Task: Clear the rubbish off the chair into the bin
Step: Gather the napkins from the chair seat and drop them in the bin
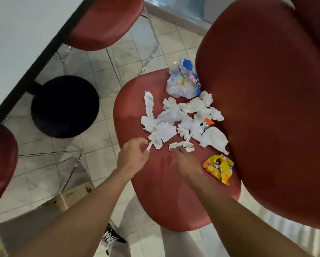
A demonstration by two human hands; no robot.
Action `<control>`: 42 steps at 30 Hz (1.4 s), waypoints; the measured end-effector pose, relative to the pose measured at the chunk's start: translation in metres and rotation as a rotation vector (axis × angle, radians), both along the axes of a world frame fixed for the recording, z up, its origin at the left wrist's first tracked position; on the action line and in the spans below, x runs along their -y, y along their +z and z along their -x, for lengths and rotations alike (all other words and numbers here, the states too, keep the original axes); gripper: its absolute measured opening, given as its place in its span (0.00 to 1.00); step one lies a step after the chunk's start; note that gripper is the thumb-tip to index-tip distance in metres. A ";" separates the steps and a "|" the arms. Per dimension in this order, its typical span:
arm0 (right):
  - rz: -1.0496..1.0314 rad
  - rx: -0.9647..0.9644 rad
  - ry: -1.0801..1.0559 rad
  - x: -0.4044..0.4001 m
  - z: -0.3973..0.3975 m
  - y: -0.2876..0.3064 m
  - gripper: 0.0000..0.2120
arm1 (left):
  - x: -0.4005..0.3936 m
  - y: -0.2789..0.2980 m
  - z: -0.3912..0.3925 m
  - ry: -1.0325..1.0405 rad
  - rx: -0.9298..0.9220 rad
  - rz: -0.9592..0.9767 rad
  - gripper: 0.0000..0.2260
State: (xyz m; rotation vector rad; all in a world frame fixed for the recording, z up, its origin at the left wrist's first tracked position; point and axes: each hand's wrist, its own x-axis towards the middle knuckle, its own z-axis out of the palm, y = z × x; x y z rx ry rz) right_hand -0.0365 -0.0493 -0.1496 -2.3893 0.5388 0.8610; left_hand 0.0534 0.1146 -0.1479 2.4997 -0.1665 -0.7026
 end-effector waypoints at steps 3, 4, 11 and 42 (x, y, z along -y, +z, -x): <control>-0.001 -0.004 0.055 0.019 -0.014 -0.024 0.31 | 0.040 -0.020 -0.020 -0.150 0.021 -0.021 0.15; -0.013 -0.010 0.058 0.022 -0.018 -0.030 0.31 | 0.051 -0.025 -0.025 -0.194 0.018 -0.032 0.16; 0.016 0.033 0.116 0.037 -0.024 -0.074 0.29 | 0.093 -0.074 -0.038 -0.439 -0.020 -0.122 0.28; 0.052 0.367 -0.106 -0.067 0.025 0.079 0.13 | -0.042 0.072 0.038 -0.012 0.134 0.114 0.12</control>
